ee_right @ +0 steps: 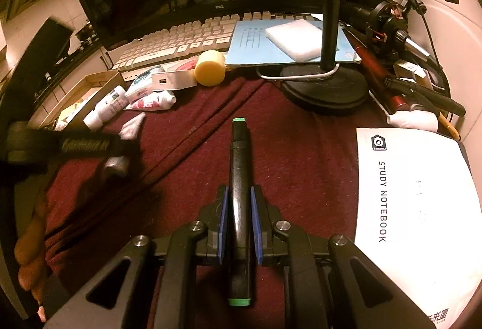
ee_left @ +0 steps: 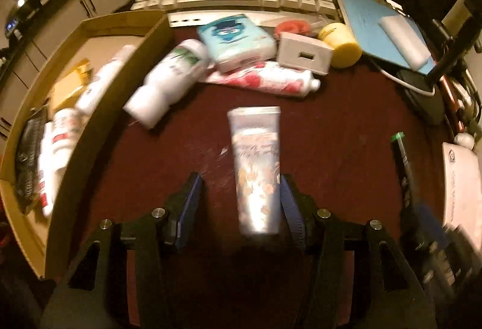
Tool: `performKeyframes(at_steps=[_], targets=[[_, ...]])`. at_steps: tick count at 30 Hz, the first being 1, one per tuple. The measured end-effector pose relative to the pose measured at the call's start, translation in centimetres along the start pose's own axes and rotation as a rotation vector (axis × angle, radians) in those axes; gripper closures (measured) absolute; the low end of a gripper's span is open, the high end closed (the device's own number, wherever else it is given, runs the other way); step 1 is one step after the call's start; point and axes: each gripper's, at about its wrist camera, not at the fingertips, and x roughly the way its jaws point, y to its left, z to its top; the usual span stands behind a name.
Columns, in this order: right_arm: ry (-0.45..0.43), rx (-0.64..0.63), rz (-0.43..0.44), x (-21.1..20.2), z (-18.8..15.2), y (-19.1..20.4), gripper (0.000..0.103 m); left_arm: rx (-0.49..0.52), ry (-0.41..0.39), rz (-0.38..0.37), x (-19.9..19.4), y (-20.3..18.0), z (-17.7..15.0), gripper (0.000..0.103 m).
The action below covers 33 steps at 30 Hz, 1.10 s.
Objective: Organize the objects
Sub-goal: 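Grasp the white hand cream tube with the left tool while the right tool grasps the green-capped marker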
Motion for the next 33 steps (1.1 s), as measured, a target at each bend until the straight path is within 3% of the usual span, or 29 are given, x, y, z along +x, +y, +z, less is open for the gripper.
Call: performKeyframes(at_steps=[8,9,11,12,21,24,28,33], targets=[[-0.001,-0.008,-0.005,0.2,0.0,0.1,0.089,0.019,-0.084,-0.013,-0.5,0.7,-1.2,0.049],[-0.001,-0.014,-0.008,0.2,0.0,0.2,0.089,0.021,-0.096,-0.021,-0.5,0.7,-1.3,0.053],[-0.002,-0.024,-0.015,0.2,0.0,0.4,0.089,0.05,-0.118,-0.045,-0.8,0.2,-1.5,0.073],[0.001,-0.03,-0.019,0.2,0.0,0.5,0.089,0.065,-0.122,-0.043,-0.9,0.1,-1.7,0.075],[0.011,-0.073,-0.043,0.4,0.1,1.0,0.089,0.032,-0.154,-0.113,-2.1,3.2,-4.7,0.074],[0.003,-0.085,-0.051,0.4,0.0,1.3,0.09,0.028,-0.168,-0.094,-1.9,3.1,-4.3,0.074],[0.017,-0.069,0.016,0.4,0.0,1.6,0.09,0.035,-0.192,-0.089,-1.9,3.0,-4.5,0.075],[0.044,-0.024,0.126,0.4,0.0,1.9,0.09,-0.019,-0.199,-0.181,-2.7,4.6,-5.5,0.075]])
